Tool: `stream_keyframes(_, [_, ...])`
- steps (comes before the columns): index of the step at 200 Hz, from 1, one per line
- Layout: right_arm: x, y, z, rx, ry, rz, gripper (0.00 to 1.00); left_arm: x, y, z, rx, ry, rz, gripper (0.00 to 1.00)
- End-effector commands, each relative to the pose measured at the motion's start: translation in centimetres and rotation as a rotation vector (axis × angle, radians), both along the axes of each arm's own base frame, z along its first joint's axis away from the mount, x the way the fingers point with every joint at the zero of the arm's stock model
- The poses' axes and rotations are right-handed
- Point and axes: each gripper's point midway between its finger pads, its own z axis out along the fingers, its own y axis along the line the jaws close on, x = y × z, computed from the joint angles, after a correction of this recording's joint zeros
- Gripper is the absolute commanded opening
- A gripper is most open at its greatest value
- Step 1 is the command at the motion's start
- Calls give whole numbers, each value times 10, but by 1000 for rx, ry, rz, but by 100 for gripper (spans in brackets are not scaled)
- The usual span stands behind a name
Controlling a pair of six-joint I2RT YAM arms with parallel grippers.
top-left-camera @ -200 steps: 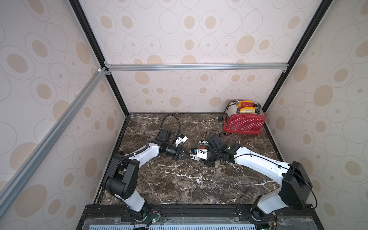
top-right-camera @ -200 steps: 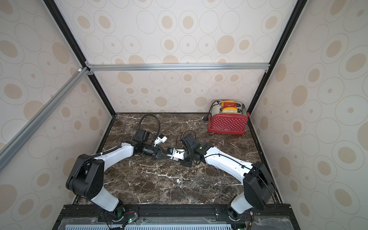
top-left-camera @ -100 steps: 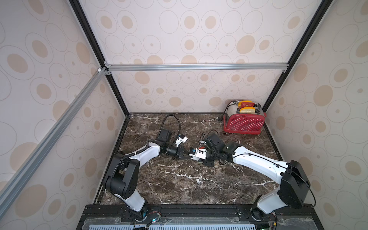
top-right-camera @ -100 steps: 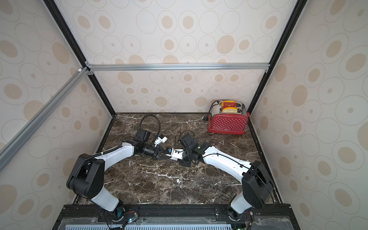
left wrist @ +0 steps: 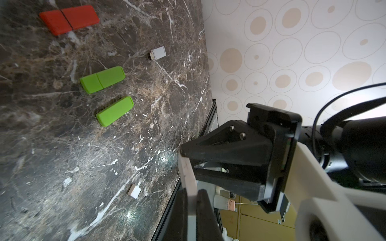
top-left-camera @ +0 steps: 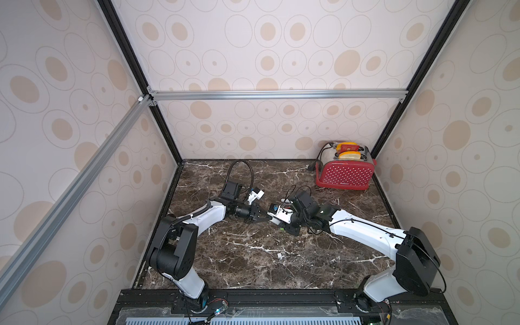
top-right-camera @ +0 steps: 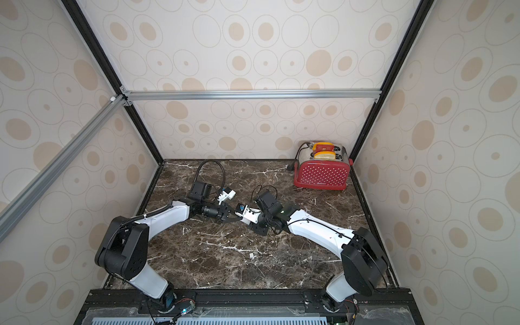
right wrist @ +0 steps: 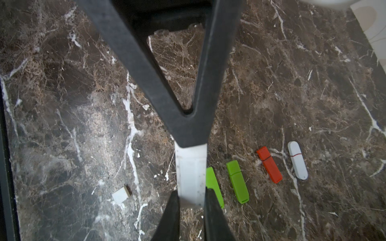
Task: Close the usb drive cover
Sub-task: Close the cover of the USB drive, then place the USB drive at the center of the board.
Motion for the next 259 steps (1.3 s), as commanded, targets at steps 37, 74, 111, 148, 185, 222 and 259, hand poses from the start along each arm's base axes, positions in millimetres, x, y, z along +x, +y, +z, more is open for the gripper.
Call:
stream_keyframes(37, [-8, -8, 21, -16, -56, 198, 8, -13, 1, 7, 39, -80, -66, 28])
stream_keyframes(74, [-13, -64, -14, -162, 51, 131, 8, 32, 58, 12, 112, -142, 135, 51])
stream_keyframes(111, [-17, -82, -55, -316, 112, 161, 8, 45, 91, 17, 174, -207, 218, 69])
stream_keyframes(148, [-4, -82, -77, -411, 142, 171, 9, 38, 105, 11, 284, -296, 221, 86])
stream_keyframes(185, [3, -81, -94, -463, 179, 156, 12, 32, 116, 11, 366, -379, 208, 96])
stream_keyframes(222, [4, -76, -104, -470, 221, 153, 20, 30, 121, 9, 406, -415, 200, 99])
stream_keyframes(259, [4, -76, -110, -480, 227, 154, 33, 31, 119, 10, 396, -403, 202, 99])
